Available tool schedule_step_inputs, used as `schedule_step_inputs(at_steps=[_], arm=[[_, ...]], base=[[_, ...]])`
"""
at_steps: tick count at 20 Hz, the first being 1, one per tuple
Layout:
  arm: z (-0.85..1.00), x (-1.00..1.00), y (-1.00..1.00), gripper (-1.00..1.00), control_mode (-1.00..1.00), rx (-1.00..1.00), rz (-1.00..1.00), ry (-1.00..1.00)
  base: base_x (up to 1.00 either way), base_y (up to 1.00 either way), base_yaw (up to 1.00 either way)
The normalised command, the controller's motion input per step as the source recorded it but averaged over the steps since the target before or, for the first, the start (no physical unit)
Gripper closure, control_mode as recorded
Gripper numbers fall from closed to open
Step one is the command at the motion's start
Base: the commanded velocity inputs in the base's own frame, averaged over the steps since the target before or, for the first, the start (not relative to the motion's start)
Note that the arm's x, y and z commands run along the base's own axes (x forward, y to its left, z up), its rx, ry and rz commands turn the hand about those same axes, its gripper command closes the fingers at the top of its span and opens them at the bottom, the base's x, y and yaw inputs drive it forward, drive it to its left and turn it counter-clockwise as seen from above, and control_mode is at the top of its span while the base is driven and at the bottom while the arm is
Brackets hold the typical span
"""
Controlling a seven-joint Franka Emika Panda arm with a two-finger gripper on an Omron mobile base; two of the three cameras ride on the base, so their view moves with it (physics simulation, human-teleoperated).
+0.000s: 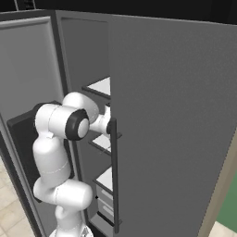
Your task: Store the kebab skewer in the freezer for long-term storage. Close the freezer door after placing the cooked food.
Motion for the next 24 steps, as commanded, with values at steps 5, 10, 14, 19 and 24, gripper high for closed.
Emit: schedule_step_inputs(at_steps=[5, 10, 14, 19, 24], arm=[[-0.03, 0.11, 0.0, 1.0, -1.0, 0.0, 0.0, -0.01], [-0.09, 0.2, 0.0, 1.0, -1.0, 0.0, 0.0, -0.08], [-0.18, 0.22, -0.01, 1.0, -1.0, 0.0, 0.0, -0.11], [-0.07, 0.04, 0.0, -1.0, -1.0, 0.0, 0.0, -0.04], [0.0, 0.0, 0.0, -1.0, -1.0, 0.0, 0.0, 0.0]], base=[[0.0, 0.0, 0.0], [0.0, 0.0, 0.0], [0.0, 0.0, 0.0], [0.0, 0.0, 0.0], [0.0, 0.0, 0.0]])
